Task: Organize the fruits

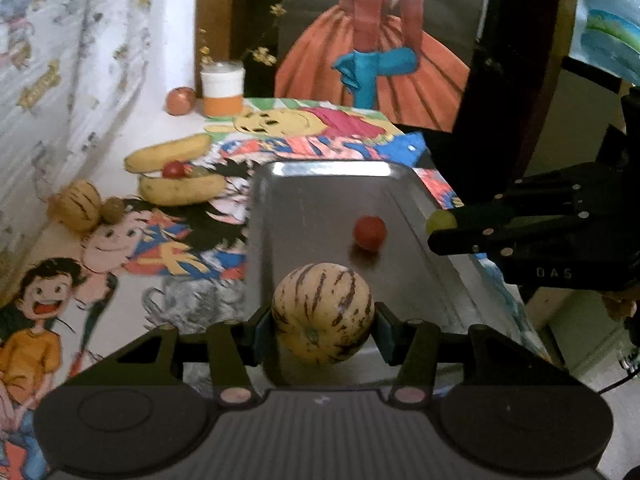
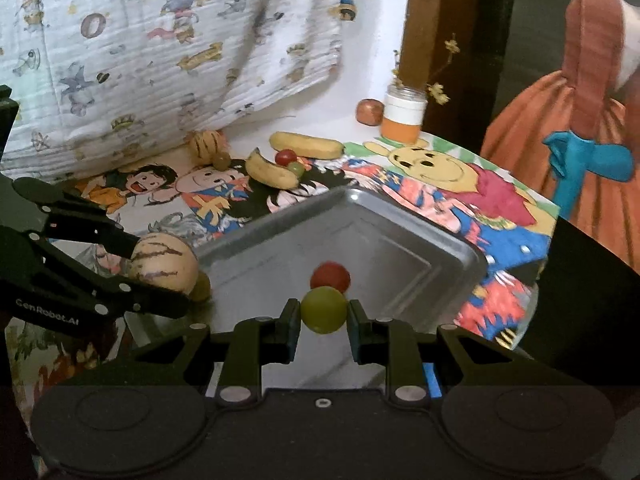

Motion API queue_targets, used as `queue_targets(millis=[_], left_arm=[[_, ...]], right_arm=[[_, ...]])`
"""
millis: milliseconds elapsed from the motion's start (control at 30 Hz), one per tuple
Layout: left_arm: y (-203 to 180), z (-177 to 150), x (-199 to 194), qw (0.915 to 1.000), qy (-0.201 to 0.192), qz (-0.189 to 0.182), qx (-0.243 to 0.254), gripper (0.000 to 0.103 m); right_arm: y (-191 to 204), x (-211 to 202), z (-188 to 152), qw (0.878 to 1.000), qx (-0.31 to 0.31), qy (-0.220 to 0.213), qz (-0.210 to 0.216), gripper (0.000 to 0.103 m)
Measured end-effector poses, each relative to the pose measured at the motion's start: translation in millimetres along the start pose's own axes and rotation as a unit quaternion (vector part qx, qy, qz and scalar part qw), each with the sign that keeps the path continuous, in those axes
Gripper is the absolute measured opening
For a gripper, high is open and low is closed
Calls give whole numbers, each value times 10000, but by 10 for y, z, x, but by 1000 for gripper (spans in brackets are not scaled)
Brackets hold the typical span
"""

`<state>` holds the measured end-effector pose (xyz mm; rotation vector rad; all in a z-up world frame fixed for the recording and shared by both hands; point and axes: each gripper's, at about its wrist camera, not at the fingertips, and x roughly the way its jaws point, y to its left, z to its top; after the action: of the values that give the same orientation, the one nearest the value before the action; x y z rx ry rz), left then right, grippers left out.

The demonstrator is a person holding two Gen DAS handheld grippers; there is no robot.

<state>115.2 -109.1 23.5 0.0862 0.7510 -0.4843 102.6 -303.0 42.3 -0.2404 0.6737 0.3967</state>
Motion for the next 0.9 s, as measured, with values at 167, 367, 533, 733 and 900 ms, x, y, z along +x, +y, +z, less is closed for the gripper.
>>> queue_targets(millis=[167,367,533,733,900], left_arm=[[-150,-52,72,9997,196,-89,96,56],[-241,-44,131,9992,369,-37,173,56],[-229,-36,194,9984,535,-67,179,56],[-223,-35,225,9980,592,-99,209,56],[-220,-34,224,9980,594,-104,206,56]], right_arm=[[39,-75,-169,9999,88,-19,-81,27],[101,-87,-284,9997,64,-7,-248,27],[146,-37,-341,9998,68,87,-190,27],[200,-8,-377,9997,-41,158,-160,27],[215,12,-402,9997,-48,218,-138,27]])
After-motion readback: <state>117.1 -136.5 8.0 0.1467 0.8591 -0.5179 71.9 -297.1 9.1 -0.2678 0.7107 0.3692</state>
